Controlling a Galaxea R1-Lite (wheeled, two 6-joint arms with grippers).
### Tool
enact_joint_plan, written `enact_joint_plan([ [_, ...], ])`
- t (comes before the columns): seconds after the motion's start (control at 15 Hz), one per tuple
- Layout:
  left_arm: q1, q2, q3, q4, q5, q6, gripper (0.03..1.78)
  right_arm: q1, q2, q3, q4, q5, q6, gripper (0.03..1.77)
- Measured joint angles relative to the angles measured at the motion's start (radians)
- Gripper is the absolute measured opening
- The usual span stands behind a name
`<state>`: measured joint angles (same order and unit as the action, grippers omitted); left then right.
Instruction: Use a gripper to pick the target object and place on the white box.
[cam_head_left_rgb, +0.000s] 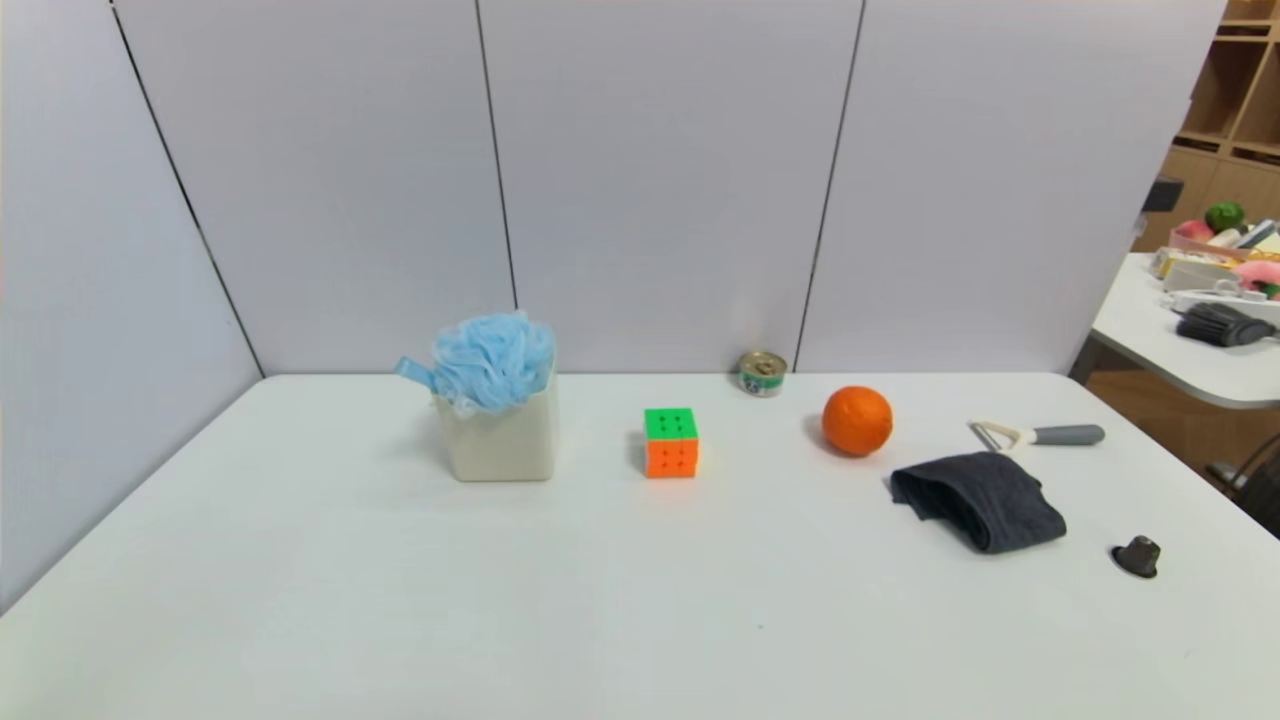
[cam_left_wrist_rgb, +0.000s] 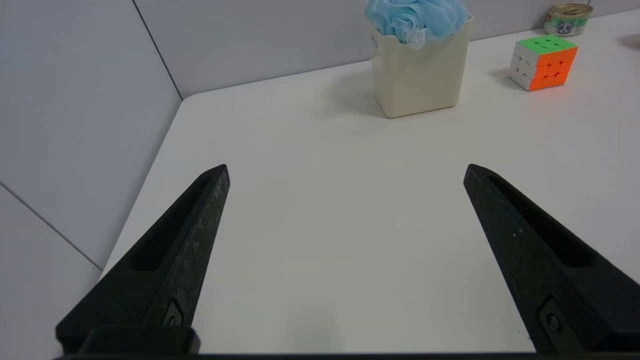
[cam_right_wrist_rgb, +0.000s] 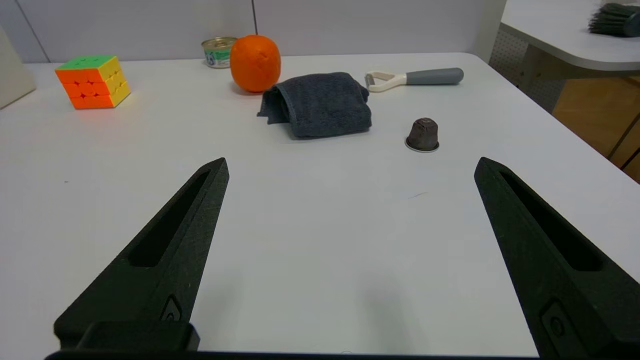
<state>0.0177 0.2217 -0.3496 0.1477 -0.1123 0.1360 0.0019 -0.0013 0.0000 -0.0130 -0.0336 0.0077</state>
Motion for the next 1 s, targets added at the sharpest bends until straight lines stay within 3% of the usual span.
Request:
enact_joint_plan([
  [0.27,-0.016,-0.15,0.168,-0.012,0.018,-0.002,1.69,0.0,0.0,0.0,0.0,0.0,0.0,1.7],
  [0.4,-0.018,-0.192,0.259,-0.09,0.028,-0.006,1.69,0.0,0.0,0.0,0.0,0.0,0.0,1.7],
  [0.53,-0.019,-0.211,0.324,-0.161,0.081,-0.012,1.69,0.0,0.0,0.0,0.0,0.0,0.0,1.7],
  [1.0,-0.018,-0.222,0.35,-0.149,0.103,-0.065,1.69,0.0,0.0,0.0,0.0,0.001,0.0,1.7],
])
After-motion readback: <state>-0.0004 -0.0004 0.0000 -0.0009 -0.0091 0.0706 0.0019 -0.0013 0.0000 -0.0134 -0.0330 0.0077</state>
